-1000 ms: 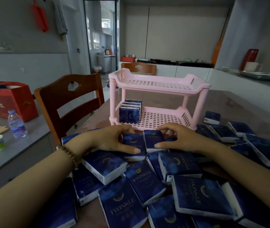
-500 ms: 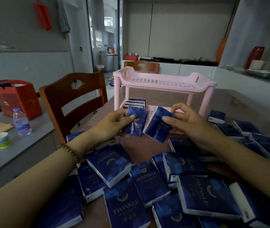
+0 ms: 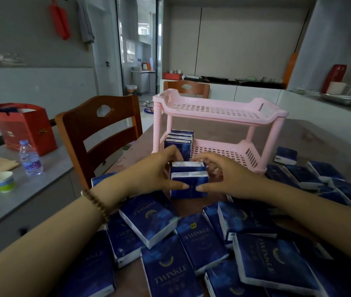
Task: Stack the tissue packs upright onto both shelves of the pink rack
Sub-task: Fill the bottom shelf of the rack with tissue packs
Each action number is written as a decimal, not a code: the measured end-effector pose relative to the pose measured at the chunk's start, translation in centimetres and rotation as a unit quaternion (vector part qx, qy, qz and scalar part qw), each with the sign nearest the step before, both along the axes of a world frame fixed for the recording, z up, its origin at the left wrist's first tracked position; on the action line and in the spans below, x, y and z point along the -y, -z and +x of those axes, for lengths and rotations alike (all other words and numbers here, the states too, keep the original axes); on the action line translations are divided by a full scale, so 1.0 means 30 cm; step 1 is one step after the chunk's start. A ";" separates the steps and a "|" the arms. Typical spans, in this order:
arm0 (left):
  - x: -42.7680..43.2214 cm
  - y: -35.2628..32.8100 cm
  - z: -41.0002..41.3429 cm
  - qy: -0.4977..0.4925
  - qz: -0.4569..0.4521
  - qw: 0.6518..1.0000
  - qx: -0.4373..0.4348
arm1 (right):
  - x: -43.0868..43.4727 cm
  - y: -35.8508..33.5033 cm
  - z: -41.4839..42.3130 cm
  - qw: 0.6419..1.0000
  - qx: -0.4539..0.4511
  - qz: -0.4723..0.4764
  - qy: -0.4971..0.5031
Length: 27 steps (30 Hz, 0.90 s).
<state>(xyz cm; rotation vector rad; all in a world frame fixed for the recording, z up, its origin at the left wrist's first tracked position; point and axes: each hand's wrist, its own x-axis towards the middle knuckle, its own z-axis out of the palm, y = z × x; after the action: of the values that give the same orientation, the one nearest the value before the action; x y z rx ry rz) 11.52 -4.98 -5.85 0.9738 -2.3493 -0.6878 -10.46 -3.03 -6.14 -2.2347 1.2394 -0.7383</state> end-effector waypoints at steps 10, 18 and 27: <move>0.017 -0.009 0.027 -0.045 -0.034 0.996 -0.071 | 0.028 -0.009 0.000 0.996 0.078 0.036 0.016; 0.102 -0.019 0.077 -0.245 0.005 0.943 -0.225 | 0.154 -0.054 0.002 0.989 0.099 0.004 0.109; 0.183 -0.019 0.025 -0.164 0.114 0.970 -0.136 | 0.269 -0.002 0.053 0.987 0.085 -0.010 0.139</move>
<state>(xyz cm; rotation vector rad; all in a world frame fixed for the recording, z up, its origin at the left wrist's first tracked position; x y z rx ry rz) 12.26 -10.47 -5.28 1.2451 -1.8440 -0.9055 -8.86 -11.09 -6.09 -1.9872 1.4783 -1.0271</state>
